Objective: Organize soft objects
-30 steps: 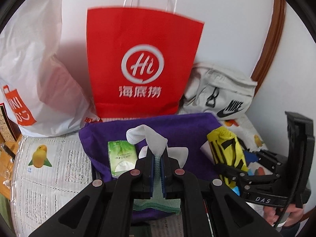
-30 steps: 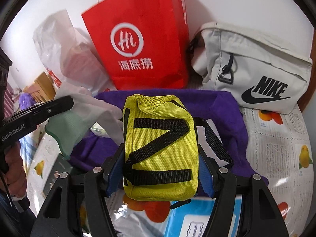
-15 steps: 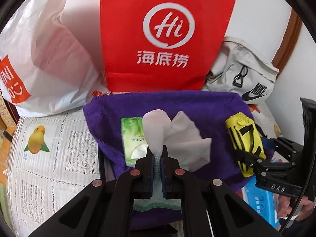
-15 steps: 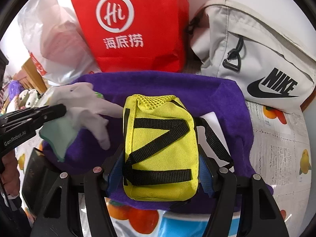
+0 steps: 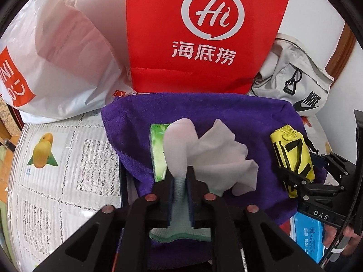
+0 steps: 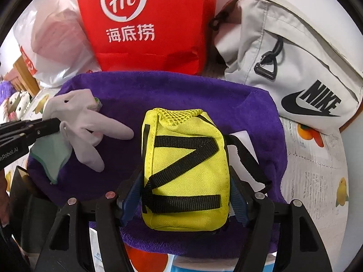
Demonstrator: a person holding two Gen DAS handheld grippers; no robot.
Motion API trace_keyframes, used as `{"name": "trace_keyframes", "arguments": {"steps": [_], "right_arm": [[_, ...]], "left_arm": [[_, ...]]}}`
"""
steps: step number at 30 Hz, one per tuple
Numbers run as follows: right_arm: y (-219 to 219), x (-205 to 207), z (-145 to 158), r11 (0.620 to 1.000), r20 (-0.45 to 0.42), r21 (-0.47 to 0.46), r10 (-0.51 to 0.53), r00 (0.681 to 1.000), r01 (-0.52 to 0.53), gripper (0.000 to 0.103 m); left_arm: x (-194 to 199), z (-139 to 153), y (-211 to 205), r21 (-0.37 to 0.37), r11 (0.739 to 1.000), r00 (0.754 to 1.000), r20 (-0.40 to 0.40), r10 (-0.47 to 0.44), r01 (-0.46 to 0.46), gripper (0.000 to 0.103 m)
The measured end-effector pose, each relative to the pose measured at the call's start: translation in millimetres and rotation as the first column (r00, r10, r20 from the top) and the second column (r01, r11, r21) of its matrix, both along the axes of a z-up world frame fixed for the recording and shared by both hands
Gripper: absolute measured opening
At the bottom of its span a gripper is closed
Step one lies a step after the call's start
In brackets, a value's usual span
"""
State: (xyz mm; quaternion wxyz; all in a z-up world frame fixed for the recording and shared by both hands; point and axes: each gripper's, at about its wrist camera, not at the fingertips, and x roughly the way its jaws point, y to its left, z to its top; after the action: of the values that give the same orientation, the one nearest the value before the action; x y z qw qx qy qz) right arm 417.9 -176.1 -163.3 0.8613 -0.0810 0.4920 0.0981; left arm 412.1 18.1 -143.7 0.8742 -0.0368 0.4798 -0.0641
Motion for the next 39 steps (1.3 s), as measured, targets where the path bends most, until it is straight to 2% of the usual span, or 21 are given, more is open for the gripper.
{"name": "trace_keyframes", "arguments": {"steps": [8, 12, 16, 23, 29, 35, 37, 39], "right_arm": [[8.7, 1.9, -2.8, 0.999, -0.01, -0.03, 0.029, 1.0, -0.029, 0.076], [9.1, 1.9, -1.7, 0.999, -0.012, -0.034, 0.032, 0.999, -0.033, 0.077], [7.8, -1.5, 5.3, 1.0, -0.005, -0.017, 0.023, 1.0, -0.023, 0.077], [1.1, -27.8, 40.7, 0.999, 0.098, 0.041, 0.018, 0.995, -0.022, 0.078], [-13.4, -74.6, 69.2, 0.991, 0.155, 0.132, 0.015, 0.988, -0.035, 0.078], [-12.7, -120.6, 70.0, 0.981, 0.173, 0.185, 0.029, 0.984, -0.061, 0.077], [-6.1, -136.3, 64.2, 0.984, 0.162, 0.163, 0.05, 0.986, -0.077, 0.076], [7.4, -151.4, 52.1, 0.987, 0.14, 0.1, 0.109, 0.984, -0.123, 0.069]], "left_arm": [[-1.8, 2.2, 1.4, 0.009, 1.0, 1.0, -0.005, -0.002, 0.002, 0.035], [-3.8, 6.4, 3.7, 0.011, 1.0, 1.0, -0.001, 0.004, -0.004, 0.038], [-8.5, 13.3, 7.2, 0.009, 1.0, 1.0, 0.009, 0.011, -0.011, 0.049], [-26.3, 30.0, 14.8, -0.004, 1.0, 0.999, 0.033, 0.028, -0.027, 0.05], [-56.5, 49.4, 17.2, -0.008, 1.0, 0.998, 0.066, 0.024, -0.023, 0.05], [-91.1, 59.6, 20.5, -0.024, 0.999, 0.996, 0.079, 0.028, -0.026, 0.05], [-102.6, 60.0, 21.7, -0.032, 0.999, 0.996, 0.082, 0.023, -0.021, 0.05], [-113.4, 59.0, 22.9, -0.04, 0.999, 0.997, 0.081, 0.019, -0.015, 0.05]]}}
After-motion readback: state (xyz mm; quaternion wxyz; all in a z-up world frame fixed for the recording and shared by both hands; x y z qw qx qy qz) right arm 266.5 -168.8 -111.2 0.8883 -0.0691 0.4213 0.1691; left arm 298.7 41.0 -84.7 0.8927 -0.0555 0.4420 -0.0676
